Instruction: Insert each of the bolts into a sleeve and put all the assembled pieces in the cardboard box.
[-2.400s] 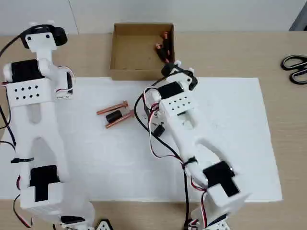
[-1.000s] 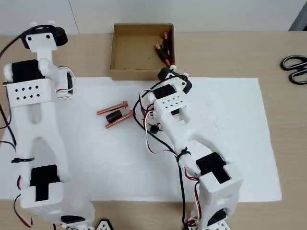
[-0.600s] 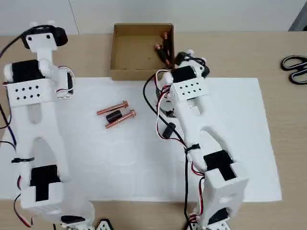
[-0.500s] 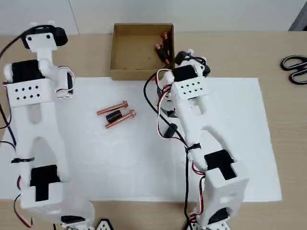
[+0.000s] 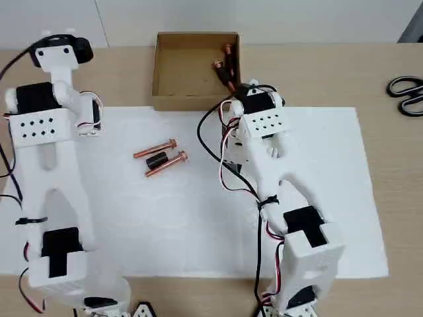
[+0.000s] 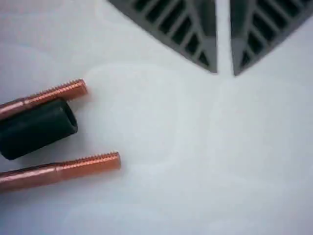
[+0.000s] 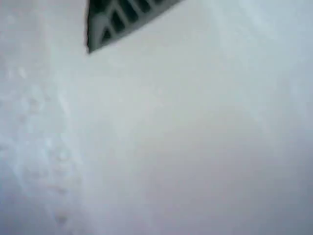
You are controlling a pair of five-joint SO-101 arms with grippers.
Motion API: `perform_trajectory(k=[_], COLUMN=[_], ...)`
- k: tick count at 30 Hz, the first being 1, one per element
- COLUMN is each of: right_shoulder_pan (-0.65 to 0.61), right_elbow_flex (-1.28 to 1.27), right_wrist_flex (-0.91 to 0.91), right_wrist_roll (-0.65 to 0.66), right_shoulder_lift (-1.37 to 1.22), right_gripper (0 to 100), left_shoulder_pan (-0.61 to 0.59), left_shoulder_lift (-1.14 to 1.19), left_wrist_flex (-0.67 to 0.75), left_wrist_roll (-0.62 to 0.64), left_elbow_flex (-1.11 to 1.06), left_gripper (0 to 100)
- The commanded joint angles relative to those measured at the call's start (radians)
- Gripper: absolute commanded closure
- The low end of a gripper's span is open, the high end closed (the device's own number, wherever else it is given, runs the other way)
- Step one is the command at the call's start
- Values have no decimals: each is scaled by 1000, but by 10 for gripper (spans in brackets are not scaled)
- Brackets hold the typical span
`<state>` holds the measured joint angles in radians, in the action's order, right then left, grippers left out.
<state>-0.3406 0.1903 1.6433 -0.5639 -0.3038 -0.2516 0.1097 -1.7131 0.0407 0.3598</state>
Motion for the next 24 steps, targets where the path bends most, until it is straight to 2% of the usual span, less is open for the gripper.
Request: perform_trajectory(k=[1, 9, 18, 24], right_shoulder_pan=[27, 289, 536, 791], right_elbow_flex=[0, -91, -321, -433], right_wrist_flex=[25, 74, 81, 82], right_wrist_roll=[2, 11, 152, 279], right_shoulder_lift=[61, 58, 62, 62], right_gripper=[627, 626, 626, 626], left_shoulder_pan=[9, 9, 66, 78], left_shoulder_lift=[-41, -41, -43, -43], left_wrist_flex=[11, 5, 6, 5], left_wrist_roll=[0, 0, -2, -2], left_elbow_flex=[4, 4, 4, 4], left_gripper=[991, 991, 991, 991])
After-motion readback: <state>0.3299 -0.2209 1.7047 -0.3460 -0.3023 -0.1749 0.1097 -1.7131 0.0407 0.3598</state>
